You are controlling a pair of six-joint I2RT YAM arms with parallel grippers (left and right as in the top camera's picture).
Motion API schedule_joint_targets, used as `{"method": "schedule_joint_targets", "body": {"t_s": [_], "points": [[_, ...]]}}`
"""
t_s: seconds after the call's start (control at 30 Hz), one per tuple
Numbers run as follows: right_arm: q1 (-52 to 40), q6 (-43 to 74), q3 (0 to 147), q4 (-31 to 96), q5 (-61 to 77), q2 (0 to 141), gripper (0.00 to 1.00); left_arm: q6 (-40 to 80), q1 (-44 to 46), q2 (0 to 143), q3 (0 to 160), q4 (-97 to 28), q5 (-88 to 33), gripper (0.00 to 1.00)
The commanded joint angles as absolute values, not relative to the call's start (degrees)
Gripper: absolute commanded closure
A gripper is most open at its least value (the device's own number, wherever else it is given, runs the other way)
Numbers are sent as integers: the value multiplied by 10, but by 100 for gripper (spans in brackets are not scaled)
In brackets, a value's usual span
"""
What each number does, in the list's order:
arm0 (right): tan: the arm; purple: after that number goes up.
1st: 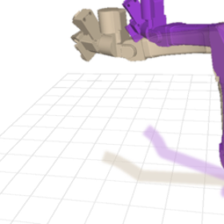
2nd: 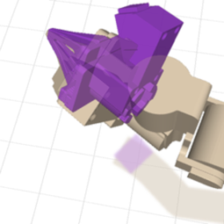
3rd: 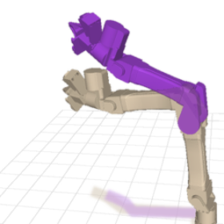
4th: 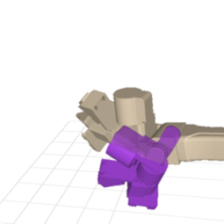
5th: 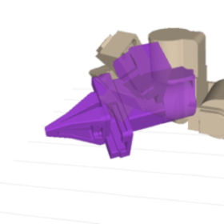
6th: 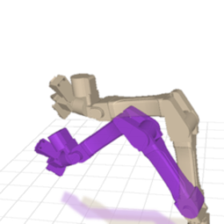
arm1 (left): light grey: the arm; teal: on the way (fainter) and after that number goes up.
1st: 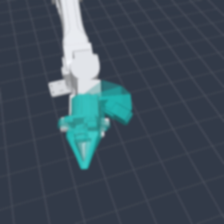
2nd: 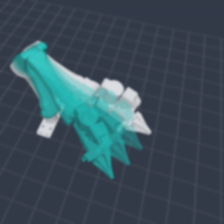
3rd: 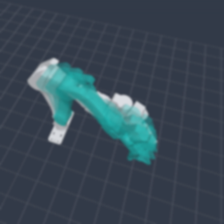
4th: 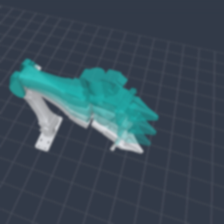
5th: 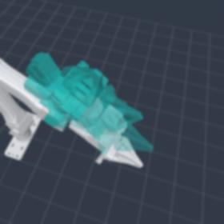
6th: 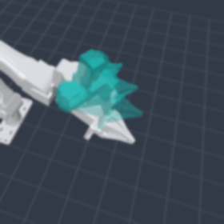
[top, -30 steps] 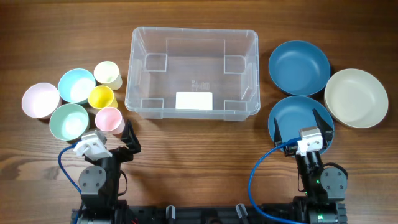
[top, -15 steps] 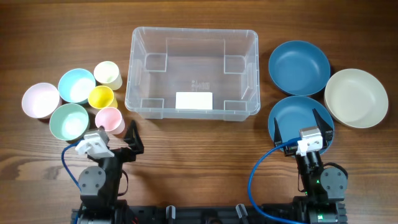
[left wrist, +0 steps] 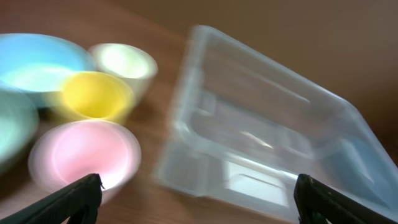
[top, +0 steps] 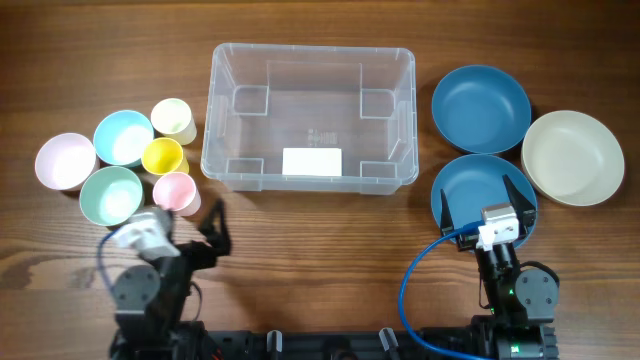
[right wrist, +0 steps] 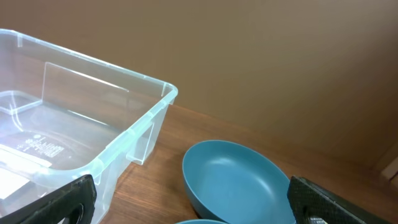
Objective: Pack container
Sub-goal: 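Move the left gripper down to the mint green bowl rim and grasp it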
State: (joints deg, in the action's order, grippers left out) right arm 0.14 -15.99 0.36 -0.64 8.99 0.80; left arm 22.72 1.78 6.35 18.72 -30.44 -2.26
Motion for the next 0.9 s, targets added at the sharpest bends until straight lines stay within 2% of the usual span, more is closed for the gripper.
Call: {"method": "schedule_joint_targets", "body": {"t_s": [0.0, 0.13, 0.27, 0.47, 0.63, 0.87], "points": [[-1, -165, 3, -8, 100, 9, 0, 240, 20, 193, 376, -370, 203, 0], [-1, -165, 3, -8, 100, 9, 0, 223, 20, 331, 584, -470, 283, 0], [-1, -165, 3, -8, 100, 9, 0, 223, 20, 426, 738, -578, 180, 0], [-1, -165, 3, -8, 100, 9, 0, 227, 20, 437, 752, -622, 187, 0], [-1, -165, 3, -8, 100, 9, 0, 398, -3, 449, 751, -714, 313, 0], [-1, -165, 3, -8, 100, 9, 0, 404, -133, 501, 712, -721, 231, 0]]}}
